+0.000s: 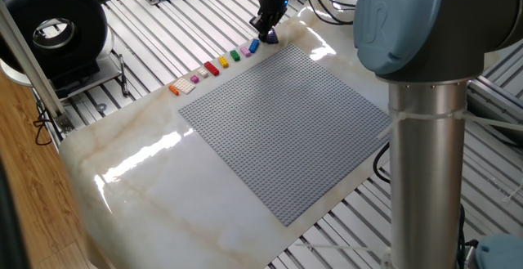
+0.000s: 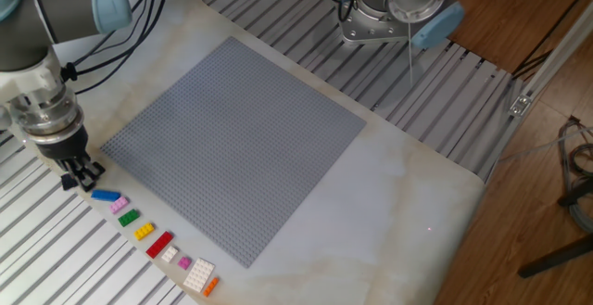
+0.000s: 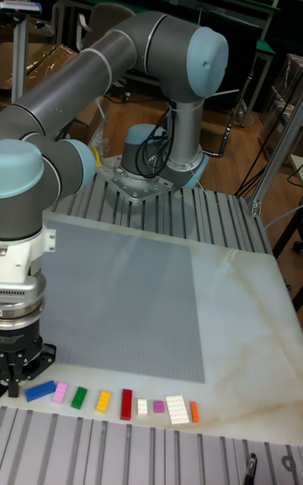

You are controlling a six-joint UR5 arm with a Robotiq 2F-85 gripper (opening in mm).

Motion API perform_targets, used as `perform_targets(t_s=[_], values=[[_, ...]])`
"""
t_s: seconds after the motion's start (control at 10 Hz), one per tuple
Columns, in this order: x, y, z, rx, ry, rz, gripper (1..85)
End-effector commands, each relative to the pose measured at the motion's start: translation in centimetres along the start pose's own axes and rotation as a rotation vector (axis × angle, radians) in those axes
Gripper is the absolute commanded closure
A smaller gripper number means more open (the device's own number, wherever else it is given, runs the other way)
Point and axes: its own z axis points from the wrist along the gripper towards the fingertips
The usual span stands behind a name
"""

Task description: Stack small Lego blocks one on top of the other

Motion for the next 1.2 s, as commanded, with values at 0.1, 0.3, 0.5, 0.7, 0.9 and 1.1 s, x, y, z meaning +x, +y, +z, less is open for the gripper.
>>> perform_targets(t_s=[0.1, 0.3, 0.5, 0.7, 0.9, 1.1], values=[[0.8, -1.2, -0.6, -0.013, 0.011, -0.005, 84.7], [0.9, -1.5, -0.7, -0.006, 0.016, -0.008, 84.7], [0.8, -1.8, -1.1, 0.014, 0.031, -0.009, 84.7], [0.7, -2.3, -1.6, 0.037, 0.047, -0.013, 84.7], [0.4, -3.7, -2.2, 0.086, 0.068, -0.045, 84.7], [-0.4, -6.0, -2.0, 0.114, 0.049, -0.124, 84.7]])
